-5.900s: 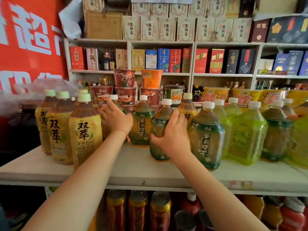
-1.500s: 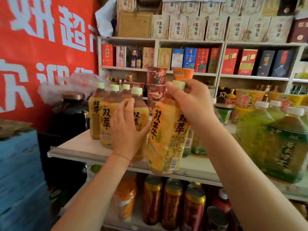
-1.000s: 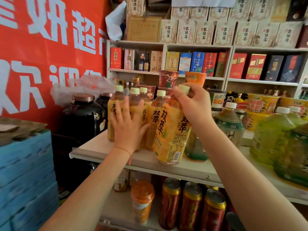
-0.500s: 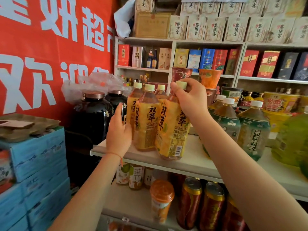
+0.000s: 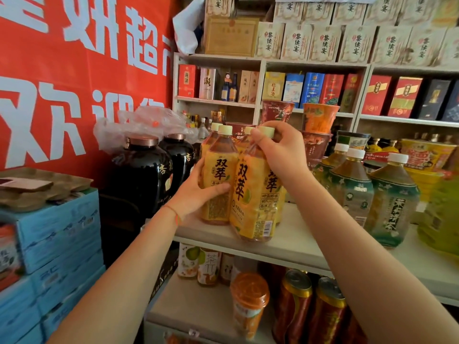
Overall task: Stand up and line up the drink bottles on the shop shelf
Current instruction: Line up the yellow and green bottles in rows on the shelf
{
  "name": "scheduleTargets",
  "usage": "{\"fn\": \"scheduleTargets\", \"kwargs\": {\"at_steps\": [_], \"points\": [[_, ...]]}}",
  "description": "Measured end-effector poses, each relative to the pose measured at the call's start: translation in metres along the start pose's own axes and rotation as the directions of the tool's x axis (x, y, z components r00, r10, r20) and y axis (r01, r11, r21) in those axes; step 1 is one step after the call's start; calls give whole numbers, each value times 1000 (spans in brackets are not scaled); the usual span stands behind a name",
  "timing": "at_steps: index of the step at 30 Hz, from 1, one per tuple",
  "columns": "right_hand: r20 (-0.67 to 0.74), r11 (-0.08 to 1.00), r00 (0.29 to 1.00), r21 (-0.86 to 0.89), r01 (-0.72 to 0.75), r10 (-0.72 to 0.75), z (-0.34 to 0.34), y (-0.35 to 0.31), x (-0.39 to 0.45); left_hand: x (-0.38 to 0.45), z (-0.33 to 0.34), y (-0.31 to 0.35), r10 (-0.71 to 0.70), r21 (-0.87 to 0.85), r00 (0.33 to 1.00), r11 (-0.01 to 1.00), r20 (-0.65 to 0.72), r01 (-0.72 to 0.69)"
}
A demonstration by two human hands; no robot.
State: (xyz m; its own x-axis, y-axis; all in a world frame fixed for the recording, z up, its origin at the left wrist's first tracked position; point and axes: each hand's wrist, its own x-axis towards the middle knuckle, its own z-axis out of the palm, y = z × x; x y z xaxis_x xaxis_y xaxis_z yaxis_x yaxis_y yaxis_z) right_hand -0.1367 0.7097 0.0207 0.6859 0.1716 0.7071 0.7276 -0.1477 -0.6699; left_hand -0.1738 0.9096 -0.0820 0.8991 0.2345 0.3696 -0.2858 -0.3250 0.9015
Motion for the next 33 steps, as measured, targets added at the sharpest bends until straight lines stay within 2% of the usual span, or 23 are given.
{"fn": "scheduleTargets", "kwargs": {"at_steps": [4,10,13,15,17,19,22,25,27,28,31,33], "points": [[0,1000,1000,-11,26,-26,16,9,0,-5,-6,0,14,24,1000,1000,-19,-13],[-76,996,993,-31,87,-90,25,9,-3,-8,14,4,76,182,978,983,-195,-40],[-37,977,991,-174,121,-130,24,12,-10,-8,28,10,74,215,955,976,-286,-12],[53,933,989,-329,148,-138,23,18,-20,-10,35,11,64,203,925,979,-375,15],[109,897,984,-406,173,-140,16,22,-31,-15,46,18,162,239,844,970,-511,-42],[73,887,975,-405,221,-210,1,24,-39,-23,63,35,350,326,733,927,-582,-185],[-25,872,955,-416,258,-294,-31,28,-41,-33,94,64,642,512,562,762,-522,-396],[-82,834,939,-490,253,-333,-77,38,-42,-36,140,86,795,634,453,600,-403,-489],[-138,813,928,-538,223,-346,-115,50,-46,-36,180,102,832,635,444,546,-333,-547],[-172,798,919,-568,202,-355,-134,57,-48,-35,200,107,833,633,462,539,-304,-555],[-273,740,886,-664,108,-374,-189,74,-54,-33,254,115,788,656,586,545,-189,-522],[-344,685,863,-729,3,-370,-228,81,-55,-30,287,121,765,689,637,511,-94,-513]]}}
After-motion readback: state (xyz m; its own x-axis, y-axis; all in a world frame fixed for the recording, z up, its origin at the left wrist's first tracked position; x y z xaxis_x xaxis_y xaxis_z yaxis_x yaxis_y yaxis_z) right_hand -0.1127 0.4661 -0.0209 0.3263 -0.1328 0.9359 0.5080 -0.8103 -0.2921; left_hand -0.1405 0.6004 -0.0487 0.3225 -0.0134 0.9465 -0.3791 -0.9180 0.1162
